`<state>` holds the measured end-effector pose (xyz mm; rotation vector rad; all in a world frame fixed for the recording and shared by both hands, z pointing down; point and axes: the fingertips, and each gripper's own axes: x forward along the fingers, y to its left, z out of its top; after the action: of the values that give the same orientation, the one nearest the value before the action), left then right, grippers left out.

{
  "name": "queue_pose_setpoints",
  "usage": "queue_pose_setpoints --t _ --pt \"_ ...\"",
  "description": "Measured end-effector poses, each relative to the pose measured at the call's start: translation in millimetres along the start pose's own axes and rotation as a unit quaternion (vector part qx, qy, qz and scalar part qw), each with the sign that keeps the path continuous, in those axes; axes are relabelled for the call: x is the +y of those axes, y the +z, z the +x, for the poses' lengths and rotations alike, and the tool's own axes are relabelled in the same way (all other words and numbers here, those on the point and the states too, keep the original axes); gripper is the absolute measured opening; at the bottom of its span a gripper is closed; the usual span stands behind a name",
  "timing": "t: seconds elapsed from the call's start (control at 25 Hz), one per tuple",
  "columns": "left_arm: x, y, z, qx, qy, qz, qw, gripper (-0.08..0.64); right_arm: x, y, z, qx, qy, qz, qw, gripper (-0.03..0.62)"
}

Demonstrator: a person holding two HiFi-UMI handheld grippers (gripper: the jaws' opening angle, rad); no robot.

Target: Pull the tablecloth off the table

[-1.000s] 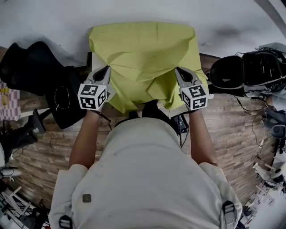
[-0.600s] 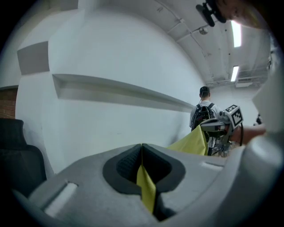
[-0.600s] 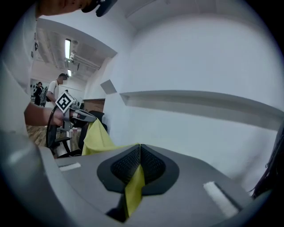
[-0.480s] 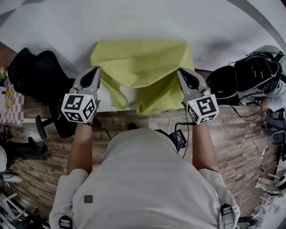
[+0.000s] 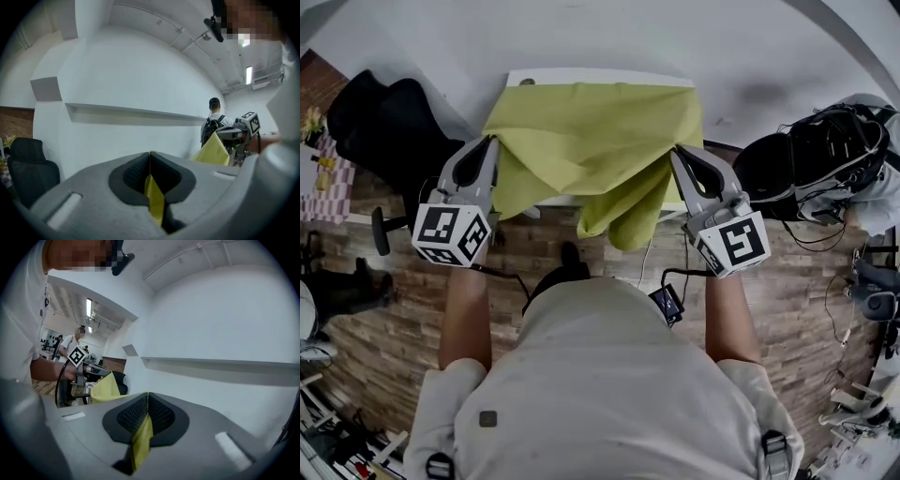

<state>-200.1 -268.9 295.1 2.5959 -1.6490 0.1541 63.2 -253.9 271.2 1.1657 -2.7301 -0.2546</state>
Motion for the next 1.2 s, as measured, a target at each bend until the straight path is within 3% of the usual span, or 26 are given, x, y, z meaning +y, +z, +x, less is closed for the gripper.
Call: queue_pose_setpoints --t 0.28,0.56,0.8,1.2 --pt "-49.5 -5.1 -58.3 0.012 0.017 0.007 0.9998 0.007 48.6 14.0 -49.5 -0.03 0.043 0.006 0.999 0.015" --pt "-67.5 -8.8 -109.8 0.008 0.023 0.014 0.9996 0.008 97.5 21.3 -83.3 -0.041 0.057 0.015 0.997 0.015" --pt "-67.7 -0.2 -150.9 -0.018 0.006 0.01 0.9998 0.008 144.2 47.4 -106.3 -0.047 0.042 0.009 0.998 0.015" --pt "-57.3 0.6 -258.4 -0.033 -0.062 0.022 0.9973 0.008 254.4 83.2 -142.9 -0.047 -0.011 0.001 0.999 0.015"
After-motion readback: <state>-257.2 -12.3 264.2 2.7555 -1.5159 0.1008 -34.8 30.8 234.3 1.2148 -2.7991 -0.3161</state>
